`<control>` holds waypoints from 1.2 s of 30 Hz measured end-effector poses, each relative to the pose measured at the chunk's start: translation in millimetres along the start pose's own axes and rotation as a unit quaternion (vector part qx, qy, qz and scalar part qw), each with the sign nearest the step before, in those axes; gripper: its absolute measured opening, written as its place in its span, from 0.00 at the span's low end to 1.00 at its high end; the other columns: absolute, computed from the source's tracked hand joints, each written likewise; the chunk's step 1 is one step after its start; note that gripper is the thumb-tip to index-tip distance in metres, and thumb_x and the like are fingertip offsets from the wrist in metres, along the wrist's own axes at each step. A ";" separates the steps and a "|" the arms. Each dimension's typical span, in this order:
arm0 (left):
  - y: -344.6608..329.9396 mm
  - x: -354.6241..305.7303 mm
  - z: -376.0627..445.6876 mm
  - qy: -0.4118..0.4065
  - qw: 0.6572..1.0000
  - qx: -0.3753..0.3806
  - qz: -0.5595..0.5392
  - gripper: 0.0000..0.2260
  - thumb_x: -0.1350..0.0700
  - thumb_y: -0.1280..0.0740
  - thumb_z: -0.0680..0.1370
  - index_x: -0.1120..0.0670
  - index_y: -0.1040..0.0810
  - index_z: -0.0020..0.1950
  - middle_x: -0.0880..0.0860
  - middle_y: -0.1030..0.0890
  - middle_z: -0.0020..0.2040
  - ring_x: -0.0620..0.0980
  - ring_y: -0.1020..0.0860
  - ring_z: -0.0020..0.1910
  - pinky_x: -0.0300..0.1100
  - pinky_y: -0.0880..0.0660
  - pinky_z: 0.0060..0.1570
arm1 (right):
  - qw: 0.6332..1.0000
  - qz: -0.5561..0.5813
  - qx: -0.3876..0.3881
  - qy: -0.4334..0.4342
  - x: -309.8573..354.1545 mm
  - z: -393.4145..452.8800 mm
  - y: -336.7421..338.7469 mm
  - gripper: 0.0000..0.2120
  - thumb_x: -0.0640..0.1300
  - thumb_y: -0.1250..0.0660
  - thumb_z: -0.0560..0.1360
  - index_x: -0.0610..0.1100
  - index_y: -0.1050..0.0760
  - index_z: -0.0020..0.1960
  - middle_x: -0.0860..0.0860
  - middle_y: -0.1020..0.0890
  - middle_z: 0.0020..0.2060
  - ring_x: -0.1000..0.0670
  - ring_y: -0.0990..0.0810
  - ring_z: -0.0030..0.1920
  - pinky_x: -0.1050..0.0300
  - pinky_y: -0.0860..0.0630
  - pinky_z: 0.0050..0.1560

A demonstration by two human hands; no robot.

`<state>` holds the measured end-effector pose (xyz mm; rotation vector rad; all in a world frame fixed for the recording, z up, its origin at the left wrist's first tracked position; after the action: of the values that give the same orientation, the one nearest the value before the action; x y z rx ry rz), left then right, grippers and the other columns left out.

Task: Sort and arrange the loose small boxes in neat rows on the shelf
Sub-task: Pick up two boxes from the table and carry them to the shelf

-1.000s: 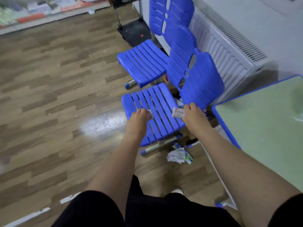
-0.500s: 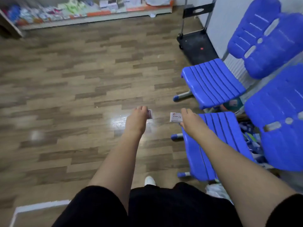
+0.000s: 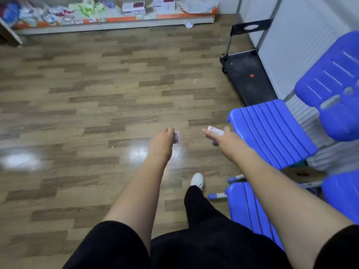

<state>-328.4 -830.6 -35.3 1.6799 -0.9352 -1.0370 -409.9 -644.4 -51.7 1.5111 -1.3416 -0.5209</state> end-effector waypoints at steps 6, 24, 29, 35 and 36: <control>48.1 -17.6 152.3 0.007 1.000 -0.014 -0.020 0.19 0.73 0.43 0.71 0.60 0.32 0.59 0.57 0.29 0.59 0.57 0.31 0.56 0.46 0.34 0.39 | 0.996 -0.075 0.021 0.045 6.4 134.4 83.5 0.33 0.33 0.41 0.73 0.64 0.44 0.67 0.44 0.39 0.56 0.42 0.33 0.47 0.48 0.25 0.51; 177.4 43.9 573.2 0.007 0.999 -0.028 0.031 0.19 0.70 0.39 0.73 0.57 0.31 0.62 0.55 0.32 0.59 0.56 0.32 0.58 0.45 0.33 0.38 | 0.990 -0.117 -0.004 0.075 96.7 534.6 262.2 0.31 0.32 0.49 0.76 0.59 0.44 0.72 0.41 0.37 0.57 0.39 0.29 0.49 0.49 0.30 0.53; 233.1 42.3 701.0 -0.006 0.997 -0.045 0.054 0.16 0.68 0.40 0.75 0.57 0.30 0.61 0.55 0.31 0.59 0.55 0.30 0.58 0.46 0.33 0.39 | 0.992 -0.111 -0.033 0.053 113.8 631.3 321.4 0.31 0.30 0.47 0.74 0.57 0.43 0.70 0.41 0.37 0.57 0.38 0.28 0.46 0.50 0.30 0.48; 240.3 17.2 828.3 -0.038 0.997 -0.019 0.062 0.15 0.67 0.39 0.75 0.58 0.30 0.61 0.56 0.31 0.59 0.55 0.30 0.58 0.46 0.34 0.39 | 0.994 -0.104 -0.025 0.017 92.6 739.5 373.5 0.36 0.27 0.47 0.72 0.57 0.44 0.71 0.41 0.38 0.59 0.37 0.27 0.48 0.48 0.27 0.50; 240.0 11.9 849.7 -0.041 0.997 -0.015 0.062 0.16 0.67 0.39 0.75 0.58 0.30 0.61 0.55 0.31 0.59 0.55 0.30 0.58 0.45 0.34 0.39 | 0.994 -0.104 -0.022 0.014 86.3 759.7 381.7 0.38 0.26 0.48 0.71 0.58 0.47 0.72 0.41 0.39 0.60 0.37 0.27 0.49 0.47 0.27 0.50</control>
<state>-1141.7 -1172.4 2.2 1.5444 -1.0585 -1.0372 -1197.2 -972.3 1.1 1.6254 -1.1502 -0.6550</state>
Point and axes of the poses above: each hand's wrist, its own z-axis towards the middle knuckle, its own y-axis out of the back of the hand, x = y × z, the point moved 8 cm from there along z, towards the middle knuckle
